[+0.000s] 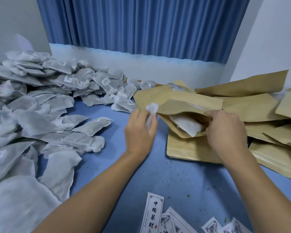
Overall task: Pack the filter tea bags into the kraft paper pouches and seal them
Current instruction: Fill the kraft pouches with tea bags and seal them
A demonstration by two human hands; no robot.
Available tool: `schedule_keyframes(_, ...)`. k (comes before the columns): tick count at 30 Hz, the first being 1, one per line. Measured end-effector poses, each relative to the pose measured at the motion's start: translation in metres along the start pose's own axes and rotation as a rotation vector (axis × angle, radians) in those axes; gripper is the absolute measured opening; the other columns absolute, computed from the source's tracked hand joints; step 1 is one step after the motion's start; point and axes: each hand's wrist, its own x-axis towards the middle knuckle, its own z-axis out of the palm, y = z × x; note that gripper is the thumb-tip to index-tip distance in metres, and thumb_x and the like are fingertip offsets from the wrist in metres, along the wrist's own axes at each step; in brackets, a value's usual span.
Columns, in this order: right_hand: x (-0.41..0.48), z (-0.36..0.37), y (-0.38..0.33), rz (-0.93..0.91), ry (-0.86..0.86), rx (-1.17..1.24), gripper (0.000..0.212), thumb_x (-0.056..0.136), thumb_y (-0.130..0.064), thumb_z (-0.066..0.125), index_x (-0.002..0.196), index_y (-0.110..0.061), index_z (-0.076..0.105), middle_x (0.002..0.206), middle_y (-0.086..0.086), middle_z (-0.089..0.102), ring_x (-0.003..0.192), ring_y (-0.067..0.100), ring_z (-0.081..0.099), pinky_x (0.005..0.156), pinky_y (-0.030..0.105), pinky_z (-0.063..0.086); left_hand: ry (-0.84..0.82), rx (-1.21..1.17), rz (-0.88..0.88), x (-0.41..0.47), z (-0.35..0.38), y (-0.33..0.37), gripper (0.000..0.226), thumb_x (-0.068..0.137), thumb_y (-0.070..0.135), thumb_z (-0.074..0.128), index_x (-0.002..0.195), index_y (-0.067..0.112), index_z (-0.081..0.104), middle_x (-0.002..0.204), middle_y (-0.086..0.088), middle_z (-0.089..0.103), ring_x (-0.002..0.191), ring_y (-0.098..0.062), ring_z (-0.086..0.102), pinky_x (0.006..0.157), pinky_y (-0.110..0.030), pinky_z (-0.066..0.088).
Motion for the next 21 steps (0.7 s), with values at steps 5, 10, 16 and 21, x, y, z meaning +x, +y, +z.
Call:
schedule_keyframes(5, 0.005, -0.012, 0.006, 0.065, 0.029, 0.072, 0.04, 0.086, -0.005, 0.056, 0.116, -0.025, 0.072, 0.074, 0.01, 0.045, 0.072, 0.034, 0.042, 0.068, 0.033, 0.039, 0.089, -0.232, 0.503, -0.027, -0.007, 0.043, 0.019, 0.096, 0.006, 0.064, 0.078, 0.001, 0.061, 0.076, -0.007, 0.049, 0.068, -0.026, 0.044, 0.063, -0.033, 0.04)
schedule_keyframes(10, 0.008, -0.024, 0.012, 0.09, 0.04, 0.056, 0.033, 0.081, -0.002, 0.056, 0.101, -0.02, 0.075, 0.068, 0.01, 0.047, 0.068, 0.036, 0.046, 0.063, 0.034, 0.04, 0.114, -0.234, 0.748, -0.019, -0.02, 0.07, 0.017, 0.091, 0.0, 0.069, 0.075, -0.005, 0.066, 0.077, -0.008, 0.053, 0.06, -0.027, 0.041, 0.056, -0.038, 0.039)
schedule_keyframes(16, 0.008, -0.032, 0.014, 0.12, 0.061, 0.055, 0.029, 0.081, 0.001, 0.054, 0.094, -0.018, 0.072, 0.064, 0.006, 0.04, 0.067, 0.034, 0.043, 0.062, 0.034, 0.039, 0.142, -0.252, 0.844, -0.021, -0.043, 0.087, 0.016, 0.085, -0.003, 0.074, 0.091, 0.002, 0.06, 0.064, -0.011, 0.055, 0.052, -0.027, 0.04, 0.048, -0.038, 0.035)
schedule_keyframes(21, 0.009, -0.036, 0.016, 0.149, 0.083, 0.061, 0.033, 0.081, 0.0, 0.053, 0.103, -0.016, 0.072, 0.068, 0.007, 0.037, 0.073, 0.035, 0.042, 0.066, 0.035, 0.039, 0.12, -0.239, 0.858, -0.03, -0.047, 0.092, 0.02, 0.082, -0.004, 0.076, 0.095, 0.002, 0.062, 0.064, -0.009, 0.054, 0.054, -0.027, 0.041, 0.048, -0.037, 0.034)
